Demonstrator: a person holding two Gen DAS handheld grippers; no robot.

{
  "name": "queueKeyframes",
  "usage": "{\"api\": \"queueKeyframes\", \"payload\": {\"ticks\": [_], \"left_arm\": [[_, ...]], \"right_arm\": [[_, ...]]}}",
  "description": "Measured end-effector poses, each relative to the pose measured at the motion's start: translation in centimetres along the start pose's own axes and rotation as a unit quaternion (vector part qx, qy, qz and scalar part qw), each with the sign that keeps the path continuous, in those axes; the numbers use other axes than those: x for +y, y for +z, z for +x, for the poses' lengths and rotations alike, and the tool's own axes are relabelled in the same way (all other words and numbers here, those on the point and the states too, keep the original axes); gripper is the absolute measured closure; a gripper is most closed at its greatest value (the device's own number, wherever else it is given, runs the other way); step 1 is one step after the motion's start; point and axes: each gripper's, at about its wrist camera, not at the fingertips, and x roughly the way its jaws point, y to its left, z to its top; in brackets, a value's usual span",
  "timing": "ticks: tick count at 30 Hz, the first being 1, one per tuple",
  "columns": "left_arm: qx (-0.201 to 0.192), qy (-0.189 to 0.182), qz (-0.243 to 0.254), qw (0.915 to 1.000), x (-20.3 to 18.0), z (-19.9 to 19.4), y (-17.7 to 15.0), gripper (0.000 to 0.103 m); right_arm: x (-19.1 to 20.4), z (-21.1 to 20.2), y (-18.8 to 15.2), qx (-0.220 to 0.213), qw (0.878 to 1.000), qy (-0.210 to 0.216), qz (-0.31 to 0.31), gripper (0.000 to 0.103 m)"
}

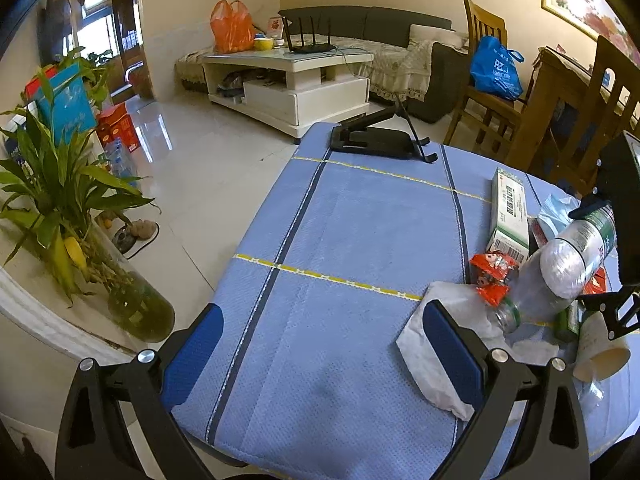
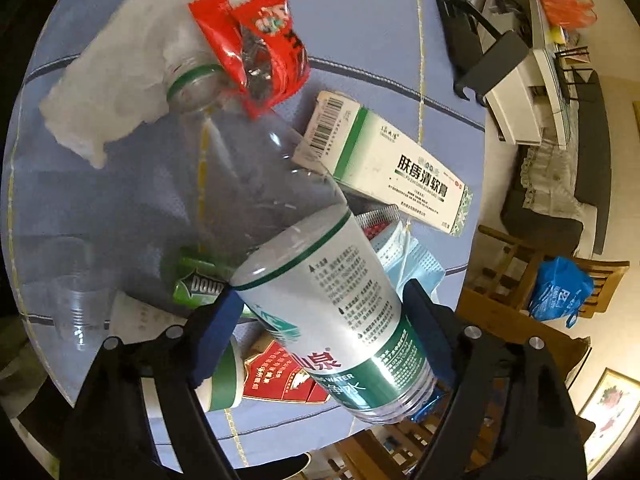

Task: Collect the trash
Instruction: 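Grasp the clear water bottle with the right gripper while the left gripper grasps a clear cup, then carry bottle and cup to the black bin and open both grippers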

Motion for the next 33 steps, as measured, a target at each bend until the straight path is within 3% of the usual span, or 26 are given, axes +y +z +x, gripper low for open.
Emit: {"api": "queueKeyframes", "payload": {"ticks": [5,12,16,18,20,23,24,27,29,33], "left_arm": [[0.000,-0.003,0.001,1.0000,-0.3,0.1,0.2,0.006],[-0.008,-0.023,0.003,0.9997,-1.3,-0.8,0.5,0.006],[-0.012,-0.046,0.013,0.9988,-2.7,-1.5,0.6,0.006],[-0.017,-0.072,0.023,0.9970,-3.9,-2.3,0.5,0.006],[-0.025,-0.094,0.041,0.9944,-5.5,-3.1,0.4,0.006],[-0.037,-0.130,0.081,0.9875,-9.0,-4.6,0.0,0.006],[-0.038,-0.147,0.098,0.9835,-10.4,-5.2,-0.3,0.006],[-0.041,-0.177,0.145,0.9726,-13.9,-6.3,-1.4,0.006],[-0.040,-0.188,0.174,0.9658,-15.7,-6.7,-2.6,0.006],[-0.030,-0.208,0.228,0.9506,-18.4,-7.0,-5.4,0.006]], "right_arm": [[0.4,-1.1,-0.4,-0.001,1.000,-0.009,0.002,0.028],[-0.1,-5.3,-4.3,-0.028,0.999,-0.022,0.028,0.028],[-0.3,-8.0,-8.9,-0.068,0.993,-0.011,0.097,0.028],[-0.6,-9.3,-12.0,-0.109,0.981,0.001,0.161,0.028],[-1.1,-10.1,-16.0,-0.158,0.953,0.028,0.256,0.028],[-0.8,-10.0,-22.6,-0.222,0.892,0.065,0.387,0.028],[-0.1,-9.7,-25.0,-0.244,0.863,0.078,0.435,0.028],[2.2,-8.9,-30.2,-0.286,0.792,0.112,0.527,0.028],[4.1,-8.5,-32.0,-0.305,0.759,0.128,0.561,0.028],[6.5,-7.5,-33.8,-0.327,0.720,0.146,0.595,0.028]]}}
